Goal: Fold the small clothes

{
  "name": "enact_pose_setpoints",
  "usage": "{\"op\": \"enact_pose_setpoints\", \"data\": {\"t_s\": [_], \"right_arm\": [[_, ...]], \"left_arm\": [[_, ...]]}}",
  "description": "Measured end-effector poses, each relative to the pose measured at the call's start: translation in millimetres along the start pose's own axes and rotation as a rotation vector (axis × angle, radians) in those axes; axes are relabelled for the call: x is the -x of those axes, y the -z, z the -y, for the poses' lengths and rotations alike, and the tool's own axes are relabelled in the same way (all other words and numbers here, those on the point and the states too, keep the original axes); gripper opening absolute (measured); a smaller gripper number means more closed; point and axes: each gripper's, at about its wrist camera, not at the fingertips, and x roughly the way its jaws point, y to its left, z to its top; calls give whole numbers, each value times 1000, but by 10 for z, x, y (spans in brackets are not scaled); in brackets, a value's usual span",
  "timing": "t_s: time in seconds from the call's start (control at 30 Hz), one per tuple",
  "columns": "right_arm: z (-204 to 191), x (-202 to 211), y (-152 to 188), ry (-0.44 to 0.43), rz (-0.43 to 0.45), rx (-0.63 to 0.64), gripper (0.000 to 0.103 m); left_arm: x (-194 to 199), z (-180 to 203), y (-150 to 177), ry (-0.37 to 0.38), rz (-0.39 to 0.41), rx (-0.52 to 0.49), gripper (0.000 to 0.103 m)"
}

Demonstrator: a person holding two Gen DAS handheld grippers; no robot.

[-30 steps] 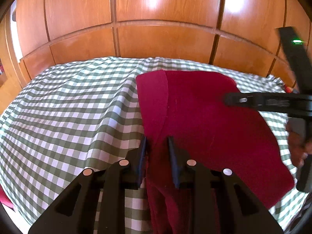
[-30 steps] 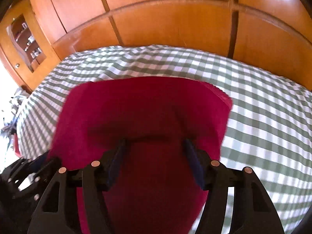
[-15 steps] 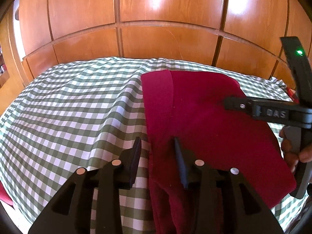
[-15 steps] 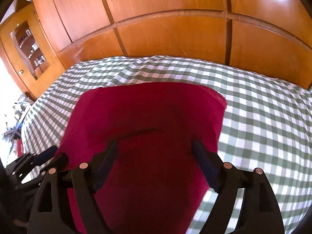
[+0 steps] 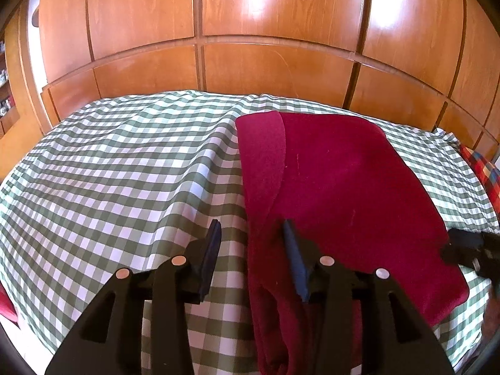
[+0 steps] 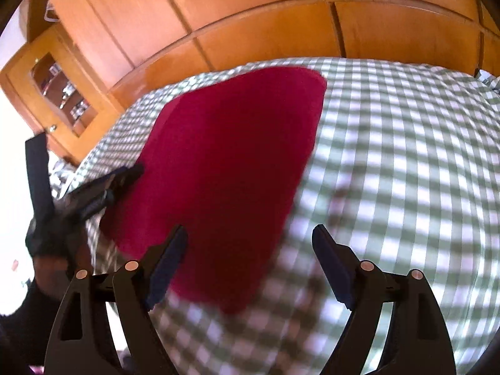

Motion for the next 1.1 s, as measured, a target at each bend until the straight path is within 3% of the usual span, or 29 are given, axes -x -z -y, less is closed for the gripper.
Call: {"op": "enact_pose_setpoints", "data": {"t_s": [0.2,0.4,0.67,0.8,0.97,1.07,1.1], "right_arm": [[38,-18,95,3,-47,14,81],[190,49,-324,-169,6,-74,81],[532,-506,-770,-234,-18,-254,81],[588,-692,-765,-243,-51,-280,81],[707,-861,-703,-356,-70,-347,81],[629,-962,-723,-411,-97,-339,76],[589,-1013,-727,-414,-107,-329,69]], "left_arm": [[-40,13,64,5,-14,-1,47],[-132,-99,80,76,-36,34,54],[-269,-353,67,189,-69,96,76],[-349,-420,51,258,-91,103,76],[-451,-503,78,361,-113,146,69],[-480,-514,108,410,-113,157,61],[-480,-512,114,421,-113,160,57]]}}
